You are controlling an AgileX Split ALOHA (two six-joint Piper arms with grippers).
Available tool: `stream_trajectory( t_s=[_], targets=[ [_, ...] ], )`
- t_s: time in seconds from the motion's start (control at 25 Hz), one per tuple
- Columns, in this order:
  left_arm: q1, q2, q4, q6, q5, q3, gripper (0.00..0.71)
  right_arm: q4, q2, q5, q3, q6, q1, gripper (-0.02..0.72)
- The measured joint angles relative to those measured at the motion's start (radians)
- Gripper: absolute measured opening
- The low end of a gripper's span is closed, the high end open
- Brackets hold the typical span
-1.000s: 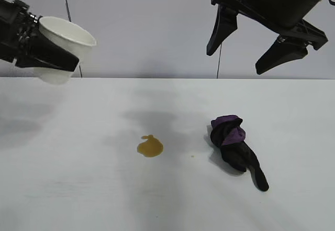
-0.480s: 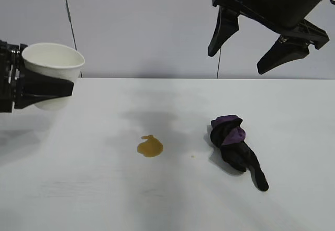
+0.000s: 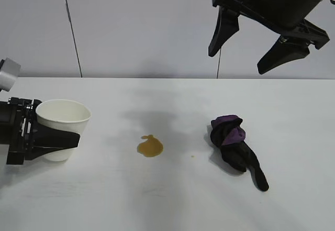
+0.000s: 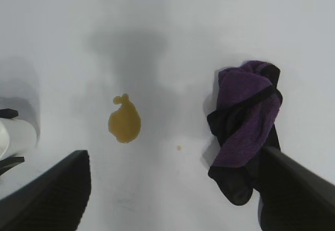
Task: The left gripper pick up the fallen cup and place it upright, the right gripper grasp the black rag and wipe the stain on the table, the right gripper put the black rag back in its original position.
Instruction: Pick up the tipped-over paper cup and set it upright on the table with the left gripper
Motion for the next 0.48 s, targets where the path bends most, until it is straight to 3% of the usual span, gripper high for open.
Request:
stream_trajectory(
  t_s=[0.32, 0.48],
  targets=[
    [0.0, 0.037, -0.006, 0.001, 0.0, -0.023, 0.466, -0.004, 0.0, 0.0, 0.0, 0.0, 0.0, 0.601],
    [-0.004, 0.037, -0.006, 0.001, 0.0, -0.024, 0.587, -0.004, 0.0, 0.0, 0.0, 0.0, 0.0, 0.601]
  ],
)
